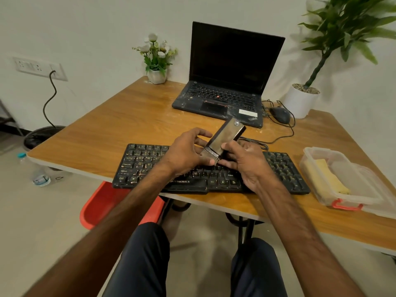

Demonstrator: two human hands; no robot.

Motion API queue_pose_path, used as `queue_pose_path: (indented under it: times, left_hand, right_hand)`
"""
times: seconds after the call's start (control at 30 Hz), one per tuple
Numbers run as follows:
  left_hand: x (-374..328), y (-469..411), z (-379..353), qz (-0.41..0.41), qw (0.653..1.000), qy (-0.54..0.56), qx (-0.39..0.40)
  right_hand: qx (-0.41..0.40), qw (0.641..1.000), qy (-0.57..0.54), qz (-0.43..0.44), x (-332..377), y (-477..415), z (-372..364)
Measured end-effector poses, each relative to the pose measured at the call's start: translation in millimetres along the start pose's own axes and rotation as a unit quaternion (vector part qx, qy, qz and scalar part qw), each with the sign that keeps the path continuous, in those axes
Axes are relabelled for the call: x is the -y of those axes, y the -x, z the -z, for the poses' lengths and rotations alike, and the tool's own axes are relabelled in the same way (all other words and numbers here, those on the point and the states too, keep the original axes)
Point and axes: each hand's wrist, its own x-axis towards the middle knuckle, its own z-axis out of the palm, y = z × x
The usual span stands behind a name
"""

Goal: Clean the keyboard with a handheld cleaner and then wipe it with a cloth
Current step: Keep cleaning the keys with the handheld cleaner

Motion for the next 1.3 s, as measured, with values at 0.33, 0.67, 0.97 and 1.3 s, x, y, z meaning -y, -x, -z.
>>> queue_pose_path:
  times: [0.33, 0.67, 0.97, 1.3]
  left_hand:
    - [6, 0, -6, 0.043, 0.984, 0.170, -0.016]
    - [-6, 3, 0, 0.006, 0.994, 0.109, -0.028]
    - [1, 8, 8, -0.033, 0.998, 0.021, -0.052]
    - [13, 12, 21, -0.061, 0.996, -0.011, -0.061]
  right_hand:
    - [0.031, 0.998, -0.044, -0.012, 3, 5, 5]
    - [0.043, 0.994, -0.093, -0.048, 7, 0, 2]
    - [0.054, 0.993, -0.104, -0.025, 7, 2, -5]
    - [0.058, 0.989, -0.120, -0.066, 1, 1, -15]
